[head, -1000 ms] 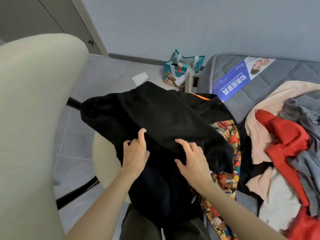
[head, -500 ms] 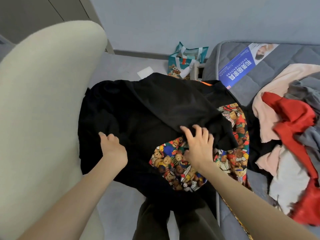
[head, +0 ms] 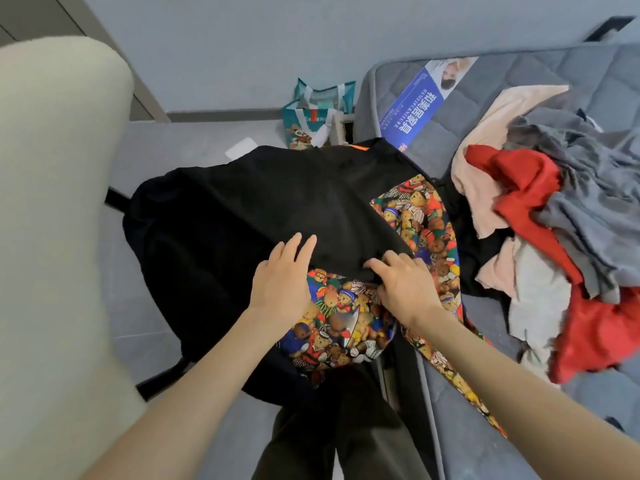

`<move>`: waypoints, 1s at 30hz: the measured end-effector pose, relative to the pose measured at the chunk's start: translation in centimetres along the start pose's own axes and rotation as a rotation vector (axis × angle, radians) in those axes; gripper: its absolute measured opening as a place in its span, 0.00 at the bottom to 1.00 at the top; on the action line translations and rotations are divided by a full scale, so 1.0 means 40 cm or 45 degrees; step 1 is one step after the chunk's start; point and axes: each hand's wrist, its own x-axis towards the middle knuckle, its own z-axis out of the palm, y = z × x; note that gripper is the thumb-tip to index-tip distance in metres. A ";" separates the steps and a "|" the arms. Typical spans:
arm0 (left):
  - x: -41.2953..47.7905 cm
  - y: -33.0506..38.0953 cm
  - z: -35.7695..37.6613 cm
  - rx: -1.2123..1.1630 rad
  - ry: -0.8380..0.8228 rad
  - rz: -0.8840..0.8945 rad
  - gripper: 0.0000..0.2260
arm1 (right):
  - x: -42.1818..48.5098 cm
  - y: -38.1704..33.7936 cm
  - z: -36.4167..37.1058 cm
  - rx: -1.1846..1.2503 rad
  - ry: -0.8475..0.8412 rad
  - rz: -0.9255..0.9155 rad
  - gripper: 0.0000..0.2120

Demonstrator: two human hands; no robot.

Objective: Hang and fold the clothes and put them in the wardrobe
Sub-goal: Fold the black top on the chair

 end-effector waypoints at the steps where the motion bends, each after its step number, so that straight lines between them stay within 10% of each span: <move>1: 0.004 0.016 0.009 0.033 -0.058 0.049 0.35 | -0.019 -0.002 0.018 0.075 -0.202 0.002 0.29; 4: 0.001 0.056 0.046 0.149 -0.317 0.128 0.34 | -0.064 0.017 0.046 0.525 -0.401 0.042 0.32; 10: -0.021 0.147 0.107 0.044 -0.286 0.220 0.34 | -0.201 0.119 0.066 0.736 0.409 0.469 0.23; 15: -0.021 0.271 0.155 -0.026 -0.276 0.345 0.31 | -0.339 0.243 0.132 0.476 -0.075 0.972 0.29; 20: -0.067 0.380 0.229 0.028 -0.330 0.497 0.33 | -0.491 0.323 0.203 0.400 -0.496 0.842 0.21; 30: -0.176 0.579 0.325 0.196 -0.465 0.577 0.41 | -0.716 0.473 0.161 0.703 0.185 1.112 0.28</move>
